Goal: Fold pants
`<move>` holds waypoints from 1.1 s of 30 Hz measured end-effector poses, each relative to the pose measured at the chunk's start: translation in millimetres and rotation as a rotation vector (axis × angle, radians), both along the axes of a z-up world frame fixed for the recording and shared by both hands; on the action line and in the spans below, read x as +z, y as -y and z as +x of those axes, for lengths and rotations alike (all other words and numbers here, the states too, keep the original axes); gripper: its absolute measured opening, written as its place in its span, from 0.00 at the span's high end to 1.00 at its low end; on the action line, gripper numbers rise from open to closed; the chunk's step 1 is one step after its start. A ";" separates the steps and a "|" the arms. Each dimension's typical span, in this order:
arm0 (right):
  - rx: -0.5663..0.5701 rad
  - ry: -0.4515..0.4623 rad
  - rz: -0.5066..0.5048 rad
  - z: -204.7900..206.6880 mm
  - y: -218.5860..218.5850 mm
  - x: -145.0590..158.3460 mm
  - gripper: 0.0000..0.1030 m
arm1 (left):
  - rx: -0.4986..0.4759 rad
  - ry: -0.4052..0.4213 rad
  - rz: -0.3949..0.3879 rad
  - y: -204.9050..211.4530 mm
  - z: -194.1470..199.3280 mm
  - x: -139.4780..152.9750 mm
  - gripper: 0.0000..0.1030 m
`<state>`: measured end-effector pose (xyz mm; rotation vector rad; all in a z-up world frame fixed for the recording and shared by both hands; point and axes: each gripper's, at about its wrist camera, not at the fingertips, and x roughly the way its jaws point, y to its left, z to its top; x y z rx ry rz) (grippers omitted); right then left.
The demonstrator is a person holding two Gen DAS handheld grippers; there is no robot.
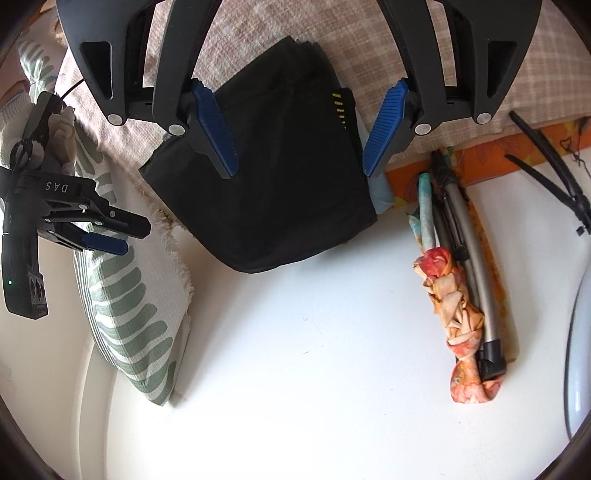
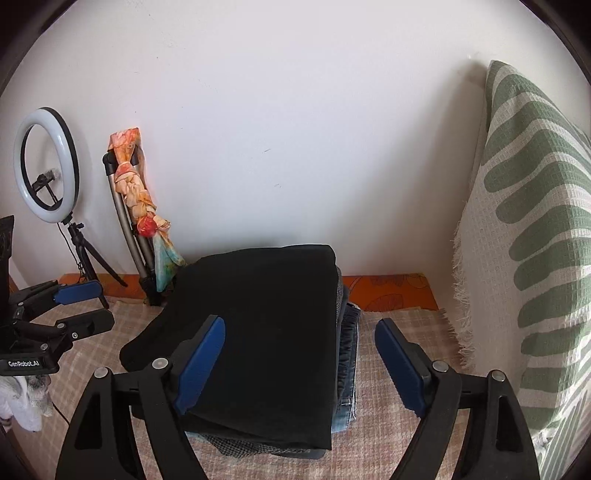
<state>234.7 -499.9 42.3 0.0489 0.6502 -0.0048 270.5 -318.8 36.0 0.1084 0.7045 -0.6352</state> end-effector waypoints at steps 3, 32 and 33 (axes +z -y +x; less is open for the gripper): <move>-0.002 0.023 -0.021 -29.3 -18.2 10.5 0.11 | 0.024 0.009 -0.027 -17.3 -20.6 6.6 0.23; -0.017 0.100 -0.059 -218.6 -177.8 -22.1 0.00 | 0.202 0.062 0.019 -174.7 -202.0 -27.8 0.22; -0.022 0.098 -0.060 -220.2 -180.0 -24.9 0.00 | 0.208 0.056 0.020 -176.9 -204.0 -31.1 0.22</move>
